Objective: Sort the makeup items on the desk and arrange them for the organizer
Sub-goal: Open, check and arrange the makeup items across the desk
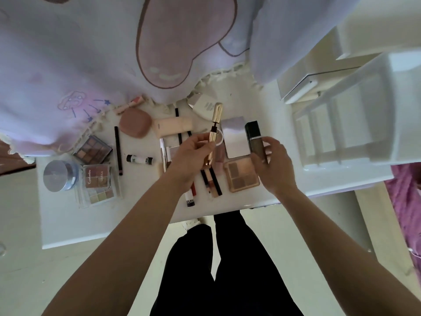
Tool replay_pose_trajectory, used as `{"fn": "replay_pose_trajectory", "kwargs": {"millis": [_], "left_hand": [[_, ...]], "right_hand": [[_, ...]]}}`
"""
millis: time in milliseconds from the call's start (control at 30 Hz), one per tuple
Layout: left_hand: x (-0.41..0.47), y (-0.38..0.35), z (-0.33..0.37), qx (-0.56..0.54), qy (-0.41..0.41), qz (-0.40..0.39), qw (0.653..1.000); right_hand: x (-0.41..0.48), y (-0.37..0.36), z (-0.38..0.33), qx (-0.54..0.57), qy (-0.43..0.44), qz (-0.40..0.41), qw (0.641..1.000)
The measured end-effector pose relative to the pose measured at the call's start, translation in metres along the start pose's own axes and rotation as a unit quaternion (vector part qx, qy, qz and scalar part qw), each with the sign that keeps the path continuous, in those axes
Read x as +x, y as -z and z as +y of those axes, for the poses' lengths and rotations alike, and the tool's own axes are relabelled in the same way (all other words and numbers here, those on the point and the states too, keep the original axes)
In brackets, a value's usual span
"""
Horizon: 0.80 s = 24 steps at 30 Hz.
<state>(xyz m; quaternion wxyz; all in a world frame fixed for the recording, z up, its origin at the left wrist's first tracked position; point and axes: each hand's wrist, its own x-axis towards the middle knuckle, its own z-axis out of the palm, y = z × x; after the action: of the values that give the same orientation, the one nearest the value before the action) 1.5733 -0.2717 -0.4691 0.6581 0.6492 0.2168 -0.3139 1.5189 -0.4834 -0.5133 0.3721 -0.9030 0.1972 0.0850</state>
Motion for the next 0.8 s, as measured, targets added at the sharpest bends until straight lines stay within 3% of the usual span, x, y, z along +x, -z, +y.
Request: {"fn": "replay_pose_trajectory", "kwargs": {"millis": [167, 400, 567, 800], "left_hand": [[0.026, -0.045, 0.014, 0.019, 0.023, -0.012, 0.999], [0.056, -0.111, 0.039, 0.183, 0.023, -0.009, 0.983], [0.081, -0.145, 0.053, 0.123, 0.079, -0.052, 0.988], [0.106, -0.174, 0.048, 0.158, 0.000, 0.080, 0.984]], "right_hand": [[-0.008, 0.004, 0.013, 0.027, -0.002, -0.053, 0.998], [-0.007, 0.026, 0.047, 0.004, -0.069, 0.006, 0.998], [-0.006, 0.019, 0.057, -0.013, -0.066, 0.001, 0.998], [-0.004, 0.021, 0.054, -0.018, -0.061, -0.006, 0.998]]}}
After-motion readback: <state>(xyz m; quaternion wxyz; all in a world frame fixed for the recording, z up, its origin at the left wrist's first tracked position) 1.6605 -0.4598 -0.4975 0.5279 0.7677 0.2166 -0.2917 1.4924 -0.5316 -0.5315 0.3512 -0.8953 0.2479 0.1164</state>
